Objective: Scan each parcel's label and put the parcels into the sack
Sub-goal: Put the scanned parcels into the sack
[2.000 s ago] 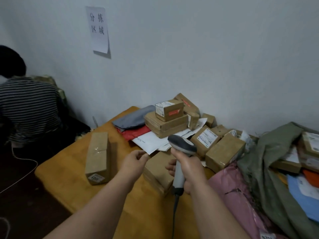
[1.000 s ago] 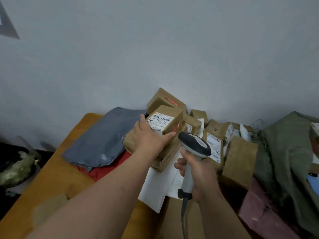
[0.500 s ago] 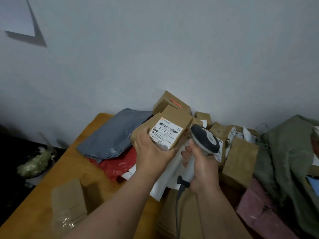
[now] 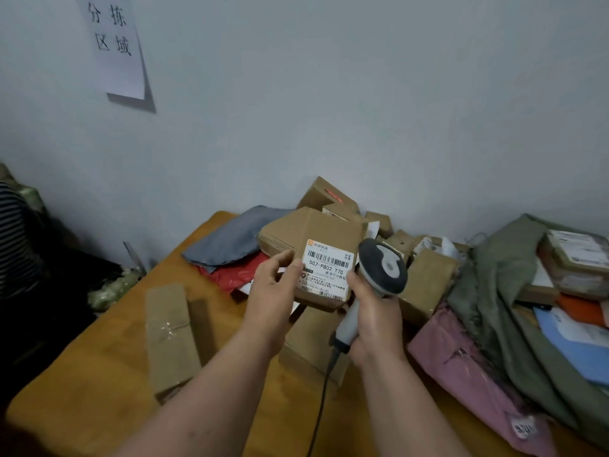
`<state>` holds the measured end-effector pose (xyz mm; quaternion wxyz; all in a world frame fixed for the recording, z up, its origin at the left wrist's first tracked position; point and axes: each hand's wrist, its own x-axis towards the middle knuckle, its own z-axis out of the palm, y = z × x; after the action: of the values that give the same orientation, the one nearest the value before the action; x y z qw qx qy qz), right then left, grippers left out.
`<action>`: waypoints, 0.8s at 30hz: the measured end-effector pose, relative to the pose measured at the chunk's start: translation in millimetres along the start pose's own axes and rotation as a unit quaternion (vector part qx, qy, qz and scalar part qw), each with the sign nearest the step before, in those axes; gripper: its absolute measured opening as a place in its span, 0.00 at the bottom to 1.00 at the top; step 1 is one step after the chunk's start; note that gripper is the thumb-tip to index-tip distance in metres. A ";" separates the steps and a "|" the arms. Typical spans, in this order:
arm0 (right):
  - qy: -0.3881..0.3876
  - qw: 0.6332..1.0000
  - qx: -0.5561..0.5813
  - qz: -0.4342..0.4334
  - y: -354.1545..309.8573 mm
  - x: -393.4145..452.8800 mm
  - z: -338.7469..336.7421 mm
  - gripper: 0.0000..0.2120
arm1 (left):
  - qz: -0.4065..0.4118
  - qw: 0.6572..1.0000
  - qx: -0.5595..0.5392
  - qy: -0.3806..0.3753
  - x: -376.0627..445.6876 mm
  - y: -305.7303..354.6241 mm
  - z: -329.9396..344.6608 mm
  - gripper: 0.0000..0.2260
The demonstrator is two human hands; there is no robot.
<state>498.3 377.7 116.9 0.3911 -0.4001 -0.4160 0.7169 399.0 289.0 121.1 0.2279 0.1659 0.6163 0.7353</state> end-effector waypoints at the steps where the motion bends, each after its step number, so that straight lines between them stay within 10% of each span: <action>1: -0.004 1.000 0.000 0.000 -1.2 -6.0 -5.5 0.20 | -0.019 1.000 -0.023 -0.007 -6.6 1.3 -1.6 0.09; 9: -0.022 1.000 -0.006 0.005 -5.3 -33.2 -34.1 0.13 | -0.155 0.970 -0.072 -0.175 -32.1 -0.9 -23.7 0.24; 14: 0.012 0.999 -0.042 -0.009 -3.4 -42.9 -36.3 0.13 | -0.143 0.979 -0.070 -0.130 -28.4 -0.4 -45.0 0.40; 24: -0.126 0.981 -0.145 -0.029 -20.4 -78.1 -15.0 0.14 | -0.102 0.983 -0.147 -0.041 -22.8 8.9 -70.8 0.40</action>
<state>545.7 319.3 149.9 0.2938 -0.3468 -0.5727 0.6822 379.8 216.7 117.5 0.3489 0.0966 0.5051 0.7834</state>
